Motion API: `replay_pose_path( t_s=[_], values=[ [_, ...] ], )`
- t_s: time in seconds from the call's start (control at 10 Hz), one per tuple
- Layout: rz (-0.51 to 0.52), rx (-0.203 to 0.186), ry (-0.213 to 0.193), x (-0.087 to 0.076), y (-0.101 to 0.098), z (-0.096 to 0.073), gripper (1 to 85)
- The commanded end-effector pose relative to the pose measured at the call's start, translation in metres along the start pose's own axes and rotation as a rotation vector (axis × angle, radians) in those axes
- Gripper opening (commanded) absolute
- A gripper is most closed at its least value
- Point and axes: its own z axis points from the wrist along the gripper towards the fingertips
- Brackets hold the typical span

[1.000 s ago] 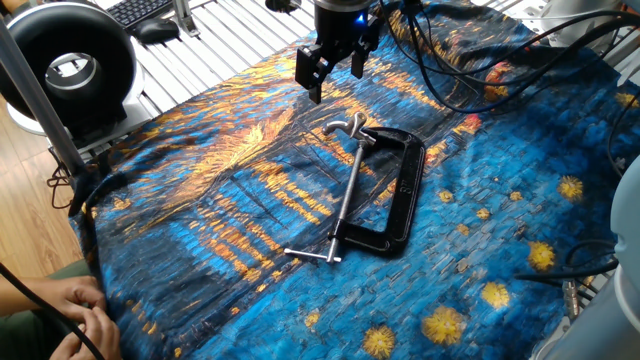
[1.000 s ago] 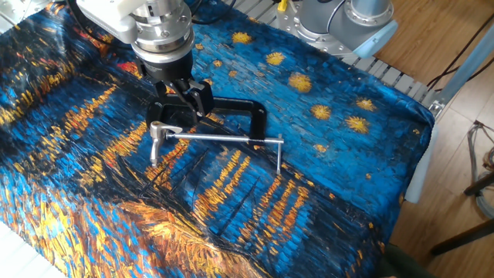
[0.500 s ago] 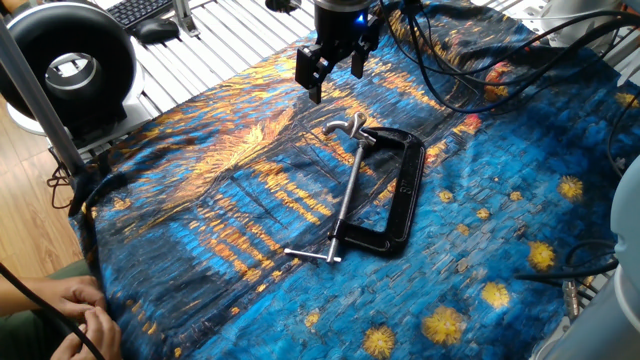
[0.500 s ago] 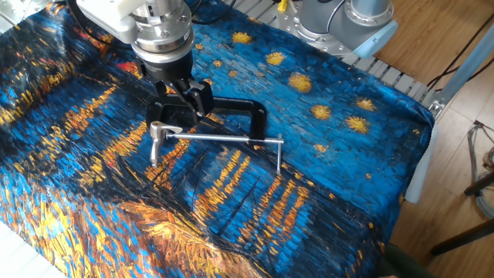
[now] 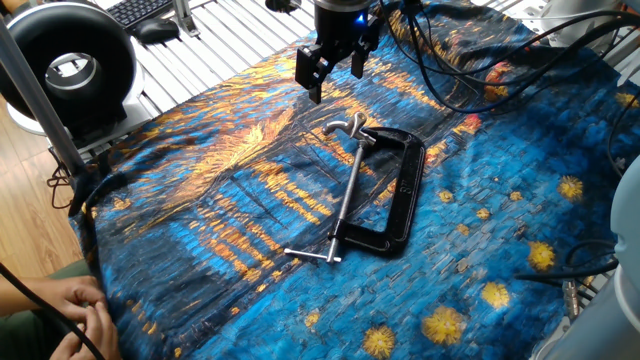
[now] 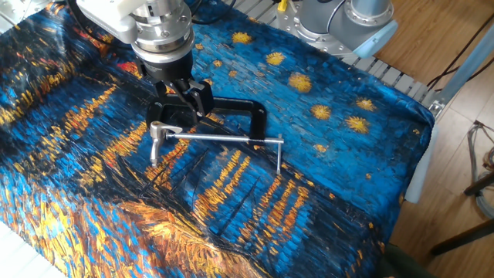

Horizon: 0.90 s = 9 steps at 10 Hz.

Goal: Turn off the water tap

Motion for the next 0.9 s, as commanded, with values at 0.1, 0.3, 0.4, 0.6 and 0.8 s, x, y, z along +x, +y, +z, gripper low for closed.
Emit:
replay_pose_path(
  t_s=[0.1, 0.3, 0.4, 0.6, 0.8],
  values=[
    [0.011, -0.072, -0.076, -0.02, 0.021, -0.001, 1.3],
    [0.015, -0.063, -0.072, -0.02, 0.021, -0.002, 1.3],
    [0.016, -0.063, -0.072, -0.02, 0.021, -0.002, 1.3],
    [0.015, -0.055, -0.069, -0.02, 0.021, -0.002, 1.3],
    [0.016, -0.054, -0.068, -0.02, 0.021, -0.002, 1.3]
  ],
)
